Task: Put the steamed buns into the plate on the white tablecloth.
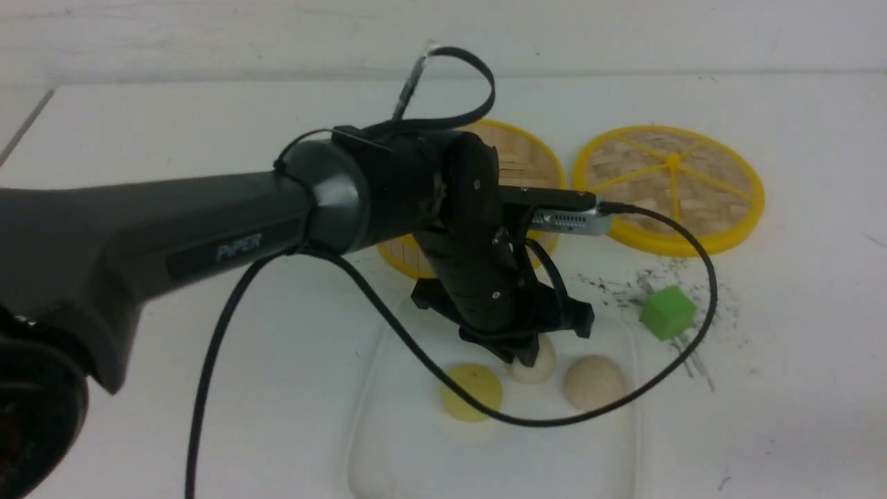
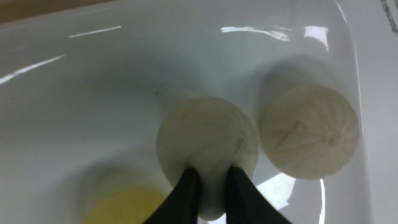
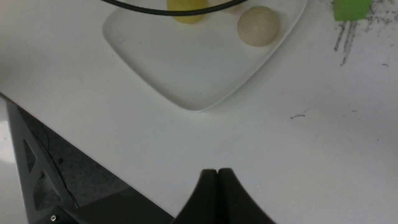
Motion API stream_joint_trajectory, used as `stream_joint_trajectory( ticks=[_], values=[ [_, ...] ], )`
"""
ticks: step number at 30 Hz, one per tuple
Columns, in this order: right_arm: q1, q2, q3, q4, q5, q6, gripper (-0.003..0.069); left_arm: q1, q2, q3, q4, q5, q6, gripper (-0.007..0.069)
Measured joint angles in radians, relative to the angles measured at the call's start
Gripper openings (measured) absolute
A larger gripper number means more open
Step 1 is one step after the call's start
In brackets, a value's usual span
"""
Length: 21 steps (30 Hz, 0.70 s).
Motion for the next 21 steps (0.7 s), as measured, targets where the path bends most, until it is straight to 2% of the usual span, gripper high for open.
stream_joint_trajectory(
  ticks=[2,4,6,10,12,13,17,19,21],
  values=[
    [0.0,-0.033,-0.016,-0.012,0.038,0.0,-0.0008,0.0,0.001,0.0,-0.005,-0.013,0.0,0.0263],
    [0.0,-0.05,-0.029,-0.024,0.055,0.0,-0.0008,0.0,0.0,0.0,-0.007,-0.018,0.0,0.0307],
    [0.0,-0.092,-0.073,-0.066,0.082,0.0,-0.0007,0.0,-0.006,-0.001,-0.012,-0.025,0.0,0.0386],
    [0.0,-0.176,-0.132,-0.166,0.082,0.01,-0.0006,0.0,-0.051,-0.001,-0.014,-0.021,0.0,0.0459],
    [0.0,-0.199,-0.139,-0.195,0.082,0.018,-0.0006,0.0,-0.074,-0.001,-0.013,-0.017,0.0,0.0468],
    [0.0,-0.243,-0.141,-0.256,0.083,0.027,-0.0006,0.0,-0.108,-0.001,-0.009,-0.014,0.0,0.0472],
    [0.0,-0.33,-0.098,-0.376,0.074,0.061,-0.0001,0.0,-0.186,-0.001,0.008,-0.008,0.0,0.0466],
    [0.0,-0.368,-0.041,-0.416,0.015,0.109,0.0,0.0,-0.219,-0.001,0.022,-0.006,0.0,0.0452],
    [0.0,-0.4,0.054,-0.432,-0.127,0.178,0.0001,0.0,-0.241,-0.001,0.036,-0.005,0.0,0.0421]
  ],
)
